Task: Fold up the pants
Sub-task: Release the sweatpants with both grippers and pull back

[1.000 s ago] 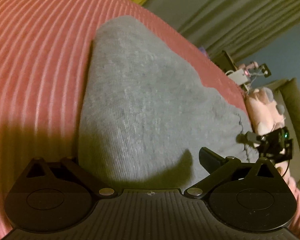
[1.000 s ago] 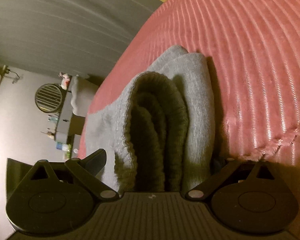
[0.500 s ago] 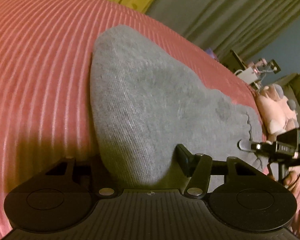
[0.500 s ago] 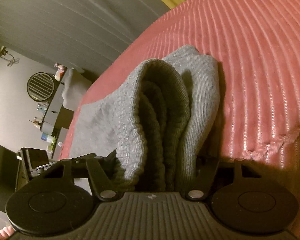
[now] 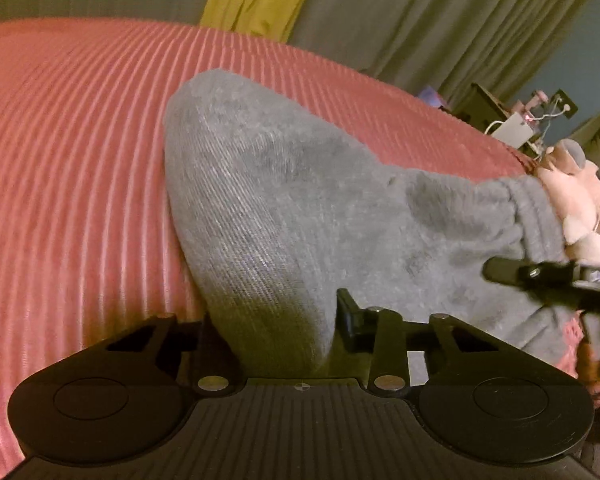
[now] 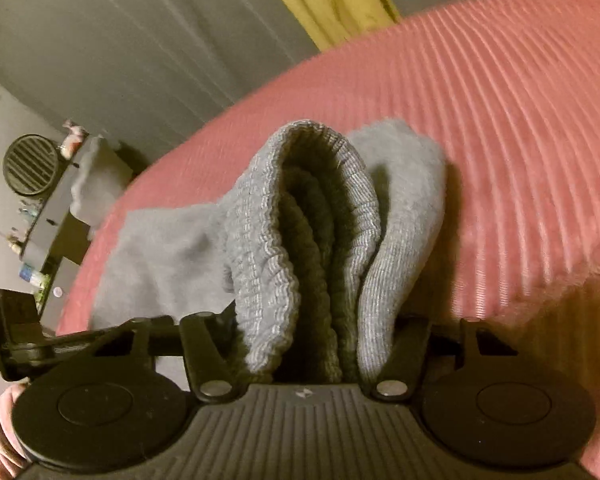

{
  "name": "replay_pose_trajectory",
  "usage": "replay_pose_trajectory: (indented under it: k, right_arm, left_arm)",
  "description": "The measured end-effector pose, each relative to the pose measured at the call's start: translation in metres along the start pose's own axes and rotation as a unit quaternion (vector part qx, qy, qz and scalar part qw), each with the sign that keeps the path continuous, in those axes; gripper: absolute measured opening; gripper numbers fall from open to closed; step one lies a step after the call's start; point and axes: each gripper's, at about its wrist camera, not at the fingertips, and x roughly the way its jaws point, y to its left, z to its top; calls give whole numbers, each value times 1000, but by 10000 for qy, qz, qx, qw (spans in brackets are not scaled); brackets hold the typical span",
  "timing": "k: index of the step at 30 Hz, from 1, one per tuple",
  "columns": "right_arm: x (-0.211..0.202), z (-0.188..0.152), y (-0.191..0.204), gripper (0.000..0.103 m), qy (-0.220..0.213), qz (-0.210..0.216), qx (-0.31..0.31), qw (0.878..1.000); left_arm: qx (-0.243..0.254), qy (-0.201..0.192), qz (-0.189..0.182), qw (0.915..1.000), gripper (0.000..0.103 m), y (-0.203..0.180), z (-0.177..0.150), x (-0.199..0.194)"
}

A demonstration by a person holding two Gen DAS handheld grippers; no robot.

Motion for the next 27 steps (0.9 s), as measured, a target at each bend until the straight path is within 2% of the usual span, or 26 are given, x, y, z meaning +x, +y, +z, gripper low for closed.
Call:
replay_pose_trajectory:
  k: [6, 9, 13, 15, 16, 17, 18, 19, 20, 21, 22, 23, 25, 27]
  right_arm:
    - [-17, 21, 28, 56, -166, 206, -73, 9996]
    - [-23, 40, 29, 56, -455, 268, 103, 9986]
    - [-32, 74, 31, 56, -913, 288, 118, 9953]
    - [-32, 93, 29, 58, -1071, 209, 90, 9940]
    - [-31, 100, 27, 67, -1118, 93, 64, 9937]
    - [-29, 108, 24, 85, -1151, -151, 106, 9932]
    - [-28, 112, 20, 91, -1149, -466, 164, 9921]
    - [-27, 114, 16, 96, -1214, -972, 240, 9875]
    - [-28, 113, 13, 98, -1269, -1284, 230, 9833]
    - [-30, 108, 10, 99, -1264, -1455, 133, 9812]
    - [-29, 102, 9, 99, -1224, -1483, 68, 9813]
    - [-28, 92, 5, 99, -1095, -1501, 13, 9826]
    - [-17, 79, 4, 99, -833, -1557, -42, 9843]
    - [-5, 65, 0, 99, -580, -1688, -110, 9839]
  left_arm:
    - [-7, -338, -309, 9990, 32, -24, 29, -20]
    - [200, -603, -330, 9974, 31, -37, 49, -24]
    - [212, -916, -403, 9948, 31, -47, 85, -21]
    - [114, -1000, -255, 9946, 39, -47, 102, -13]
    - [24, -1022, -81, 9947, 48, -44, 106, -9]
    - [-14, -988, 180, 9949, 54, -42, 109, -4]
    - [12, -866, 487, 9951, 56, -40, 111, 3]
    - [30, -813, 810, 9934, 62, -39, 108, 7]
    - [129, -862, 1105, 9900, 68, -39, 100, 8]
    - [328, -925, 1281, 9869, 72, -41, 89, 8]
    - [481, -934, 1381, 9848, 81, -43, 79, 8]
    - [606, -942, 1462, 9829, 85, -45, 66, 8]
    - [746, -890, 1502, 9818, 86, -49, 43, 9]
    - [892, -633, 1460, 9832, 93, -51, 24, 15]
